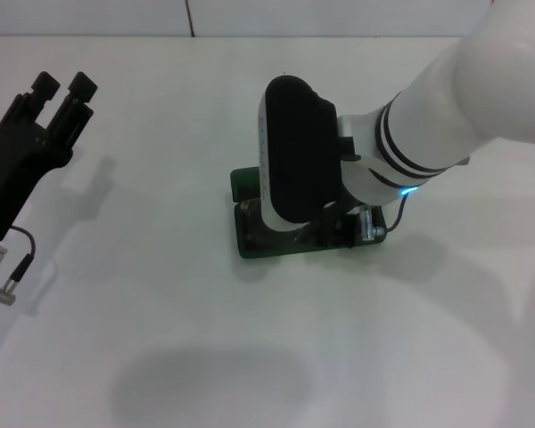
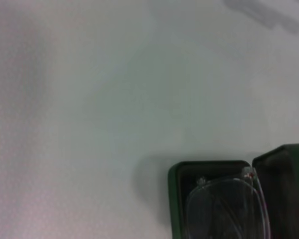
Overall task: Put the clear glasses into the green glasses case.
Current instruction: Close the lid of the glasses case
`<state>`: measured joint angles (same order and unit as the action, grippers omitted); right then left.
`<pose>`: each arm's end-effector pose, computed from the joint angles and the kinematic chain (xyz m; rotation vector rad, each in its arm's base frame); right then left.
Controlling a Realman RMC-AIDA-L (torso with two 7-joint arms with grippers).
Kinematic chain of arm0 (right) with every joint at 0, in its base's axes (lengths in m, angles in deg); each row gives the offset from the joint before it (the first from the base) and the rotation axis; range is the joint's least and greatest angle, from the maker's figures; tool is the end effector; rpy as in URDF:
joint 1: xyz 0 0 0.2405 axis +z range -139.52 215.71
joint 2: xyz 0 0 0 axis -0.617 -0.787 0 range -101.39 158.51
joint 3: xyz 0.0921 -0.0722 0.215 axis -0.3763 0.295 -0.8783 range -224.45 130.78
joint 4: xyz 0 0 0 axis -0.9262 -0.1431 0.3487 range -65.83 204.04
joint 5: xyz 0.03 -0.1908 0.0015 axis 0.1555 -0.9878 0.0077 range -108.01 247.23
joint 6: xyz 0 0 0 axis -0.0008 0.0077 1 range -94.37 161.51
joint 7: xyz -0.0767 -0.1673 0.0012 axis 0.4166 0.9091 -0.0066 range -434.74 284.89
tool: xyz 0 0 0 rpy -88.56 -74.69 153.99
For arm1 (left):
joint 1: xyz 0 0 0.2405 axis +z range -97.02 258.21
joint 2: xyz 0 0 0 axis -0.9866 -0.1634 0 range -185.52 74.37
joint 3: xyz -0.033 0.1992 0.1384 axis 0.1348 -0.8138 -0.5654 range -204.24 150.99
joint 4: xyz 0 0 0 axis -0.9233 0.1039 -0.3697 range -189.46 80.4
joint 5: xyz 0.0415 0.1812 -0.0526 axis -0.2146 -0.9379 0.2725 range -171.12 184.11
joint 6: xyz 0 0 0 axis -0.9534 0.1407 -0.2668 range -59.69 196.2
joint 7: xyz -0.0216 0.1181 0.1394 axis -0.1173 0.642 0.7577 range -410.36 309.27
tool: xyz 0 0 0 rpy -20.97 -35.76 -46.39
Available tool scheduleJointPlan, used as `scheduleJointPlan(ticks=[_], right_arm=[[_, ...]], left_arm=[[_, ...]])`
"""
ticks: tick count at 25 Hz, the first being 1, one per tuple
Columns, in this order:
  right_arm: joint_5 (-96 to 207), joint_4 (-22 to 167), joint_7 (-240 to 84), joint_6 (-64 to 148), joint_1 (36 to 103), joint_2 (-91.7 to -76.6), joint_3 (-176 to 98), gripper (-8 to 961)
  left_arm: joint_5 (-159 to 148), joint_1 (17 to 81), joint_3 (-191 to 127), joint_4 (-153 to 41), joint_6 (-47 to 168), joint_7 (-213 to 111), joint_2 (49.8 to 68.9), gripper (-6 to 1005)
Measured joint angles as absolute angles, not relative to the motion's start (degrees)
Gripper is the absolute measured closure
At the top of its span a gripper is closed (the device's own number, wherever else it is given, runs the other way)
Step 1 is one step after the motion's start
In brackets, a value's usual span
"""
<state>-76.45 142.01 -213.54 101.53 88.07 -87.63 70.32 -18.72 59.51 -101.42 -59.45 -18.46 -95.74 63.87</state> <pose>0.1035 0.3450 -0.1229 -2.7462 -0.3116 -0.6981 -0.2687 0.3149 0.0034 -1.7417 -0.7396 -1.2590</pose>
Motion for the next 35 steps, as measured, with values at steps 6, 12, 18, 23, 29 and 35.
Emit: scheduleJointPlan(ticks=[6,12,18,23,29,35], right_arm=[[-77.9,141.6,-214.0,101.1,87.8,-87.63,70.5,575],[-77.8,141.2,-214.0,100.9,88.0,-87.63,70.5,575],[-77.7,142.6,-214.1,101.3,87.3,-87.63,71.0,575],[-77.8,151.9,-212.7,104.9,82.6,-87.54,67.2,575],[-71.5,162.5,-205.3,111.2,74.0,-87.43,58.4,574],[-53.8,161.9,-189.9,118.3,64.8,-87.16,44.3,572]], left_arm=[[-18.7,59.2,-101.4,-59.4,-18.5,-95.8,63.87,330],[-18.7,58.9,-101.4,-59.4,-18.4,-95.8,63.82,330],[-18.7,58.8,-101.4,-59.4,-18.3,-95.8,63.79,330],[-18.7,59.0,-101.4,-59.5,-18.6,-96.1,63.58,330],[-18.7,60.0,-101.4,-60.9,-19.0,-98.9,62.98,330],[-21.1,60.0,-101.4,-61.0,-19.1,-98.8,62.82,330]])
